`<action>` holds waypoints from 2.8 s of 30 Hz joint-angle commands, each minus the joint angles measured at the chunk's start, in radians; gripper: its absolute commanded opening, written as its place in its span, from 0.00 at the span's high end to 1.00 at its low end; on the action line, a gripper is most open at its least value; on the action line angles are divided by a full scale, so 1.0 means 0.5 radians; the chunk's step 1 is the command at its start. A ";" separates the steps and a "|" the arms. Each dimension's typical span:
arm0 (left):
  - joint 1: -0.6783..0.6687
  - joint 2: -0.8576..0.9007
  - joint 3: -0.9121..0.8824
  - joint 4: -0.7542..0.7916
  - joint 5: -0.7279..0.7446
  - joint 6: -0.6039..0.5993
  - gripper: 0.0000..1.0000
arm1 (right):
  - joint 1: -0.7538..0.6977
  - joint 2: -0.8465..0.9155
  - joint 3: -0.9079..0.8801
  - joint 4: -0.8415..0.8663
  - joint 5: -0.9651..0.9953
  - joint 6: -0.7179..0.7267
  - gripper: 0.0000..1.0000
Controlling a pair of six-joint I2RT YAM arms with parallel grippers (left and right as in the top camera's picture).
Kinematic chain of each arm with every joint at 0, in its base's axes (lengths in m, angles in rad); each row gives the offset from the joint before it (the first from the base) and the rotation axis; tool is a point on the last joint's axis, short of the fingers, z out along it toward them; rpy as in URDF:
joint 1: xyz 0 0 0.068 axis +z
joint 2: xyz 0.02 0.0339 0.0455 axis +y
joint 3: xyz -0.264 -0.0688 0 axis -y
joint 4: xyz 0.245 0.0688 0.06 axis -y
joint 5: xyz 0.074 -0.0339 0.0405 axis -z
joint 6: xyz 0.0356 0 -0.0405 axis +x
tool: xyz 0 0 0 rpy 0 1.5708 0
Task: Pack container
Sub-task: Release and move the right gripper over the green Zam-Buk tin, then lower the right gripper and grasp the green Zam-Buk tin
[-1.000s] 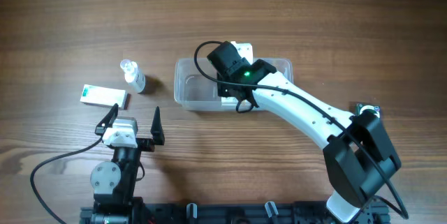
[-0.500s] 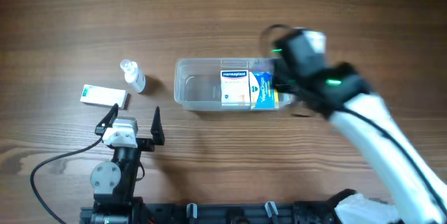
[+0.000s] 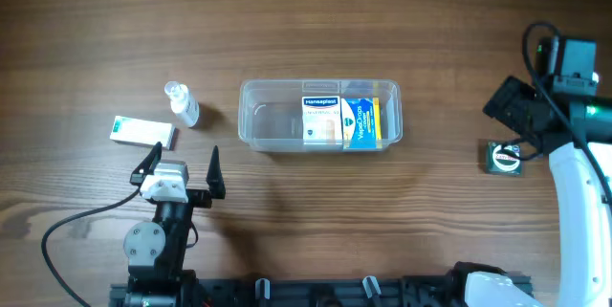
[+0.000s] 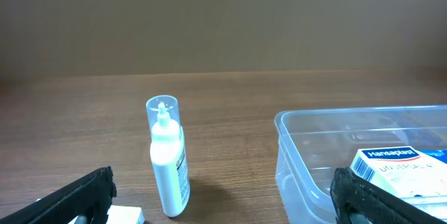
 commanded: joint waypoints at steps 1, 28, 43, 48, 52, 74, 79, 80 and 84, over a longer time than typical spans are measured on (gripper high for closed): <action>-0.009 -0.014 -0.016 0.005 0.023 0.044 0.00 | -0.159 -0.005 -0.236 0.144 -0.200 -0.134 0.00; -0.009 -0.014 -0.017 0.005 0.023 0.044 0.00 | -0.734 0.002 -1.350 1.144 -0.599 -0.220 0.91; -0.009 -0.014 -0.016 0.005 0.023 0.044 0.00 | -0.734 0.002 -1.433 1.241 -0.418 -0.056 0.96; -0.009 -0.014 -0.016 0.005 0.023 0.044 0.00 | -0.734 0.002 -1.466 1.300 -0.419 -0.055 0.96; -0.009 -0.014 -0.016 0.005 0.023 0.044 0.00 | -0.734 0.002 -1.468 1.319 -0.420 0.012 0.96; -0.009 -0.014 -0.017 0.005 0.023 0.044 0.00 | -0.734 0.369 -1.447 1.794 -0.636 0.159 0.96; -0.009 -0.014 -0.017 0.005 0.023 0.044 0.00 | -0.734 0.367 -1.356 1.707 -0.671 0.039 0.96; -0.009 -0.014 -0.016 0.005 0.023 0.044 0.00 | -0.734 0.367 -1.349 1.706 -0.690 0.033 0.96; -0.009 -0.014 -0.016 0.005 0.023 0.044 0.00 | -0.733 0.365 -1.347 1.720 -0.742 -0.012 0.96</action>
